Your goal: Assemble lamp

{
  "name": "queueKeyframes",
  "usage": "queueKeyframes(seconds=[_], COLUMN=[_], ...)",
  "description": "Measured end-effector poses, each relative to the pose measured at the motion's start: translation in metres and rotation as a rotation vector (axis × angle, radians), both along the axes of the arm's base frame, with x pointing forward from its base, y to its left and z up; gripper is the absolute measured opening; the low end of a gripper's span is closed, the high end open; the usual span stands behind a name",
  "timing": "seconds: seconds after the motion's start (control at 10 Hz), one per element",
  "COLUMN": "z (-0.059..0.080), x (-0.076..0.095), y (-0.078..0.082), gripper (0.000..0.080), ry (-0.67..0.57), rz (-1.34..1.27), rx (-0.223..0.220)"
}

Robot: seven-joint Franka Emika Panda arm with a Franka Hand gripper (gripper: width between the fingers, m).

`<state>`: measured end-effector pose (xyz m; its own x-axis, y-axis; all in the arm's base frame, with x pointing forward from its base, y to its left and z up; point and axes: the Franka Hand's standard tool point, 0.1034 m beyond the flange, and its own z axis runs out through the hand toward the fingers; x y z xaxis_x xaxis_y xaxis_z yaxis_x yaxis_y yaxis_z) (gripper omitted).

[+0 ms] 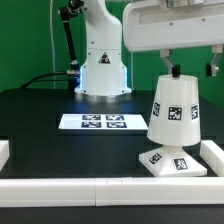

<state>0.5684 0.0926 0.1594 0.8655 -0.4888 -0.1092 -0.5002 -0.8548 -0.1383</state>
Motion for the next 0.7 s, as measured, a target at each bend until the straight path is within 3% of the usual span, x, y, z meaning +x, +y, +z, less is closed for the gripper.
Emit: queueKeyframes(seconds=[0.1,0.2,0.3,0.4,0.5,0.7], z=[0.005,0.014,0.022,0.029,0.031,0.030], x=[-0.003,-0.004,-0.004,-0.006,-0.006,-0.006], y=[-0.002,-0.002,-0.002,0.001,0.008,0.004], gripper=[0.0664,0.0664,0.0692,0.0698,0.0698,0.0698], ry=[0.028,0.060,0.092,0.137,0.138,0.140], rz=[0.004,0.011,0.042,0.088,0.107,0.100], rx=[0.005,0.010,-0.010,-0.075,-0.090,-0.089])
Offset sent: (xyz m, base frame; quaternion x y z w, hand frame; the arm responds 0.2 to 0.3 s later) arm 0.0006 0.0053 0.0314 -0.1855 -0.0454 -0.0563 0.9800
